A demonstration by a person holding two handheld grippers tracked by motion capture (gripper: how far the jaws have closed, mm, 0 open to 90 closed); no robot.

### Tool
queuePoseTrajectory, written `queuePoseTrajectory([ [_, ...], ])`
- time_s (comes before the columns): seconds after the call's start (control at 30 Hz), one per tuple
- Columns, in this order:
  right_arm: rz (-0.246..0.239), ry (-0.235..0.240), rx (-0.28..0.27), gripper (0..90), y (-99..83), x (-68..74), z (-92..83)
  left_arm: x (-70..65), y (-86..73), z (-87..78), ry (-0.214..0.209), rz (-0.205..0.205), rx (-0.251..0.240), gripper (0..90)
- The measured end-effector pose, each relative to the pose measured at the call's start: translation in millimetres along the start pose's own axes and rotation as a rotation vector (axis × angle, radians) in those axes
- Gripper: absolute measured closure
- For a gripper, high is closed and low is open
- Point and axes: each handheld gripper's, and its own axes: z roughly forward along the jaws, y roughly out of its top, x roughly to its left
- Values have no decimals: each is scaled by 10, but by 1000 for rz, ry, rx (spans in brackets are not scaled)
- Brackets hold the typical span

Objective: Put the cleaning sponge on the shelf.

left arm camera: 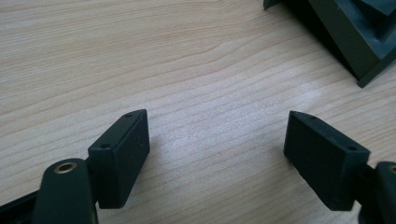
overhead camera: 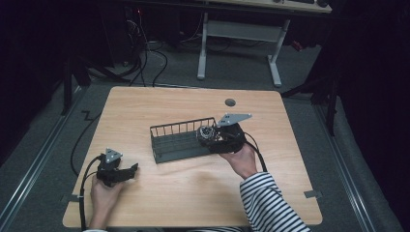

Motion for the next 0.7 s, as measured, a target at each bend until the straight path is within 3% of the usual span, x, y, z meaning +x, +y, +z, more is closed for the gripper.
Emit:
queuePoseTrajectory([
  [0.23,31,-22,50,364,170,-169,254,0,0,0,0,0,-1,228],
  [0.5,62,-51,121,361,145,-312,523,0,0,0,0,0,0,228],
  [0.7,67,-69,177,355,121,-337,704,0,0,0,0,0,0,228],
])
